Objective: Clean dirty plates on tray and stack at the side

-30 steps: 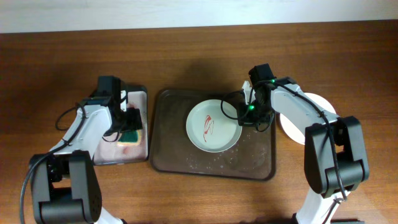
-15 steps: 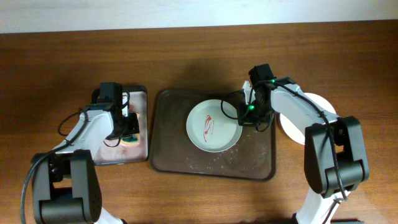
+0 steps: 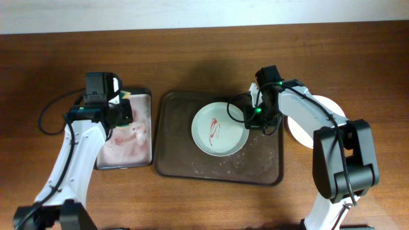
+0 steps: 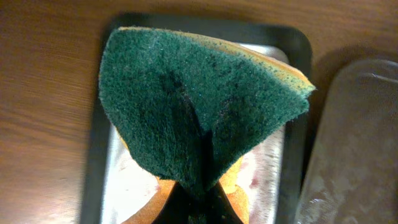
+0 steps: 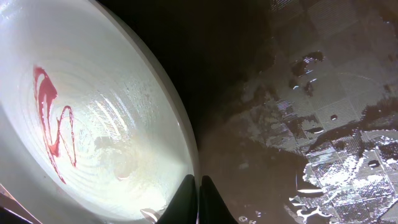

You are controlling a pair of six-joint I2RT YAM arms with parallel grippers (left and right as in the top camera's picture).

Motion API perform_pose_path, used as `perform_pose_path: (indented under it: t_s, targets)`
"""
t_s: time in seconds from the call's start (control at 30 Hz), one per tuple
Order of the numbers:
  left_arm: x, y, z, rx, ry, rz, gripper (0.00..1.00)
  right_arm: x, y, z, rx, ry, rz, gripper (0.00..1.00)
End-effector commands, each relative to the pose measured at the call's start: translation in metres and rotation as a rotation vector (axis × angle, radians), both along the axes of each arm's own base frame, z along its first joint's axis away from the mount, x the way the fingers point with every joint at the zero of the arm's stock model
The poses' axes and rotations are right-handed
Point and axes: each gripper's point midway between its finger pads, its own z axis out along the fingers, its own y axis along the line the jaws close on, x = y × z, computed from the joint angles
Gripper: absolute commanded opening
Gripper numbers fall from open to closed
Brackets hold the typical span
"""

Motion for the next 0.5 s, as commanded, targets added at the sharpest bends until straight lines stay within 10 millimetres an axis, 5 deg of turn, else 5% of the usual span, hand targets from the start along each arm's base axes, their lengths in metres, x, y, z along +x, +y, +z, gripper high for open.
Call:
perform_pose_path:
  t_s: [0.0,0.2,0.47]
  targets:
    - [0.003,0.024,0.037,0.128,-0.096,0.060,0.00,-0.001,0.000,0.001,-0.015,-0.009,0.005,0.04]
    - [0.001,0.028,0.065,0.221,-0.170,0.089,0.00,0.000,-0.004,0.000,-0.037,-0.013,0.002,0.04]
    - [0.000,0.004,0.079,0.340,-0.203,0.053,0.00,0.000,-0.004,0.000,-0.037,-0.013,0.003,0.04]
